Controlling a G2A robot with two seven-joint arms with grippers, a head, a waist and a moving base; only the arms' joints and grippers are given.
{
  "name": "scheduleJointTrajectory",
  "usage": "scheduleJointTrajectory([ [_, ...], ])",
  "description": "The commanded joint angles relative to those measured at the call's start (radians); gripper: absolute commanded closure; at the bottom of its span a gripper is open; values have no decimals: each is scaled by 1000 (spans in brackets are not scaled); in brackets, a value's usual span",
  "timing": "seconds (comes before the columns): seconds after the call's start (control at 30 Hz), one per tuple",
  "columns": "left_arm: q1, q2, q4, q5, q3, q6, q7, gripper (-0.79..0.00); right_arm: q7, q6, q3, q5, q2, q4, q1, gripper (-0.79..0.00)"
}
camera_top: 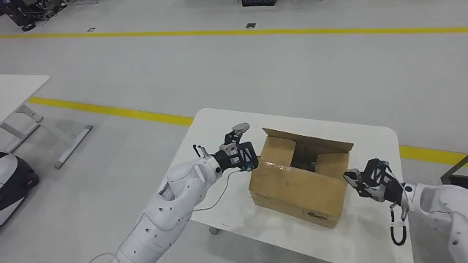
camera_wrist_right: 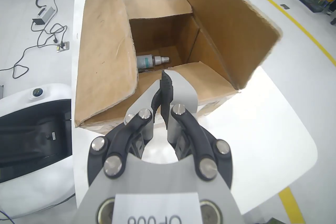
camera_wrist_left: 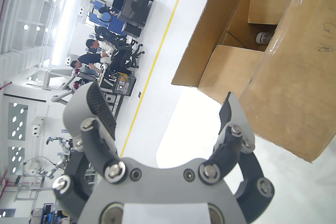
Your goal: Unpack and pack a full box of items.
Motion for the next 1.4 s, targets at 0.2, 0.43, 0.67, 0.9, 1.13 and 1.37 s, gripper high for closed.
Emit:
scheduleJointTrajectory([
  [0.2,0,0,0,0,0,0,0,-785,-48,-18,-77,-48,-20,9,35,0],
  [0.43,0,0,0,0,0,0,0,-785,-132,-18,-129,-146,12,-92,27,0],
  [0.67,0,0,0,0,0,0,0,-785,-194,-18,-205,-232,63,-207,15,0],
  [0.9,0,0,0,0,0,0,0,-785,-288,-18,-241,-248,101,-277,15,0],
  [1.13,0,0,0,0,0,0,0,-785,-329,-18,-330,-276,116,-319,28,0],
  [1.37,0,0,0,0,0,0,0,-785,-308,-18,-439,-269,102,-280,90,0],
])
